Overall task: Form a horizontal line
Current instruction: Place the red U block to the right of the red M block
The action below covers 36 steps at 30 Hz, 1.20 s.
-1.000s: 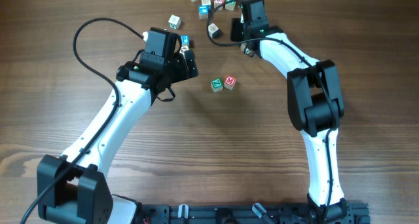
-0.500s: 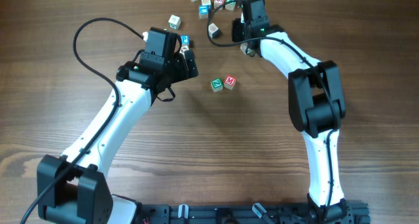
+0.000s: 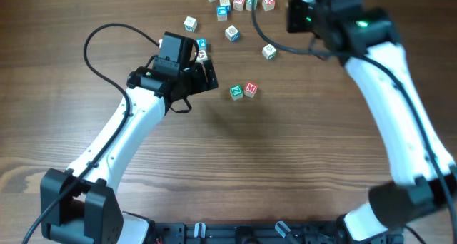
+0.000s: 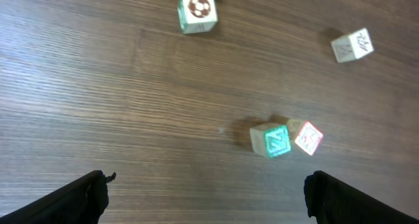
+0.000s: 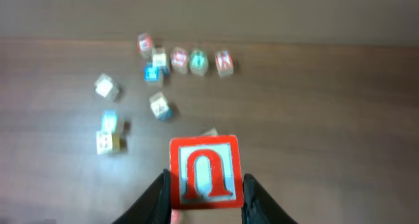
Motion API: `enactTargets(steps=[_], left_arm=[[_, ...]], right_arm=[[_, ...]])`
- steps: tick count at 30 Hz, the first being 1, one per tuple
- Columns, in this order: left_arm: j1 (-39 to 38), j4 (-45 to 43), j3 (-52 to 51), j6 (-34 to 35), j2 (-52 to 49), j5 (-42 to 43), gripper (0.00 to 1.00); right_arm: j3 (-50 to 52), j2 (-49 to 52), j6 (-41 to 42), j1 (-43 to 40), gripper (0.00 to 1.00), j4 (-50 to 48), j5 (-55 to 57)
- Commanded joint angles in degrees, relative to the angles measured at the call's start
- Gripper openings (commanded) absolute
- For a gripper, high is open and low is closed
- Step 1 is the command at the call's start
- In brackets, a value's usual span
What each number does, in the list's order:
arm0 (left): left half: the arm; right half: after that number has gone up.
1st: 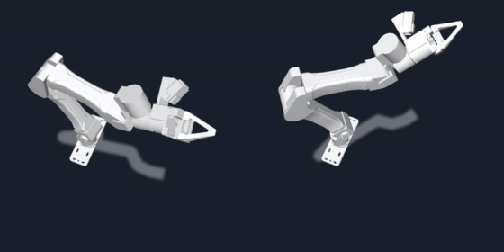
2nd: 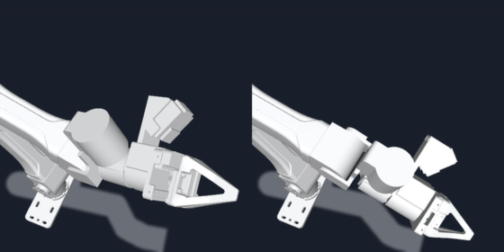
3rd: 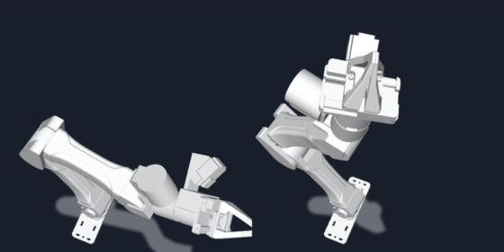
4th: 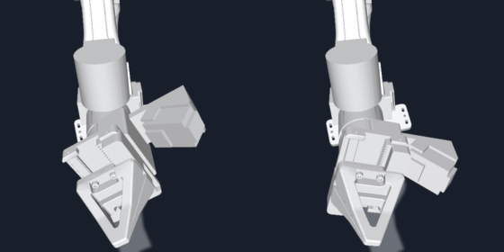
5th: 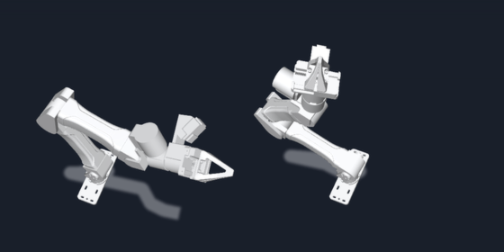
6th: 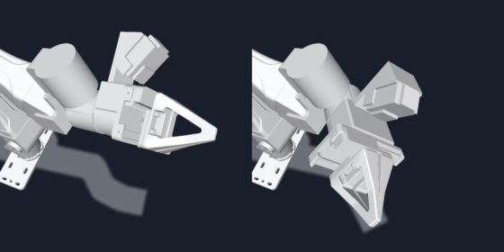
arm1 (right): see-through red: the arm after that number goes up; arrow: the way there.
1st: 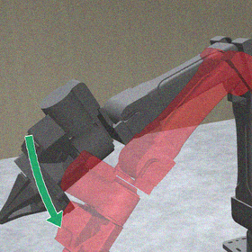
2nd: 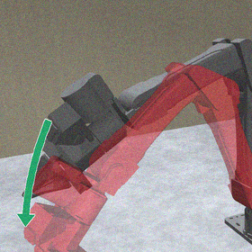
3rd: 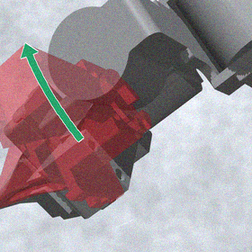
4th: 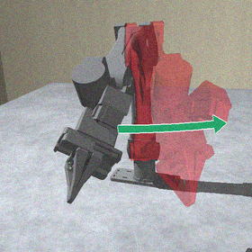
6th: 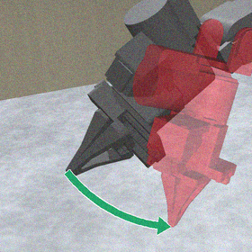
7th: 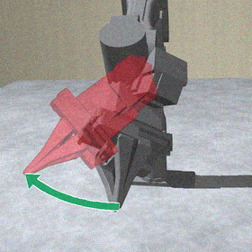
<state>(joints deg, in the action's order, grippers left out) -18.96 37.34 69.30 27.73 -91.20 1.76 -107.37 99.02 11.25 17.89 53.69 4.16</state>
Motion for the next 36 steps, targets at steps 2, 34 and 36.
enactTargets(steps=[2,34,36], left_arm=[[0.09,-0.22,-0.42,-0.26,-1.29,1.4,0.55],[-4.79,-10.58,-0.42,10.71,-22.93,6.54,0.16],[-5.4,-12.22,-0.42,10.71,-22.93,6.54,0.18]], right_arm=[[5.97,3.74,4.7,0.09,0.25,7.87,-0.94],[50.1,4.76,15.74,2.23,0.25,-36.15,-16.7],[50.1,4.76,15.76,2.82,0.25,-37.42,-16.7]])
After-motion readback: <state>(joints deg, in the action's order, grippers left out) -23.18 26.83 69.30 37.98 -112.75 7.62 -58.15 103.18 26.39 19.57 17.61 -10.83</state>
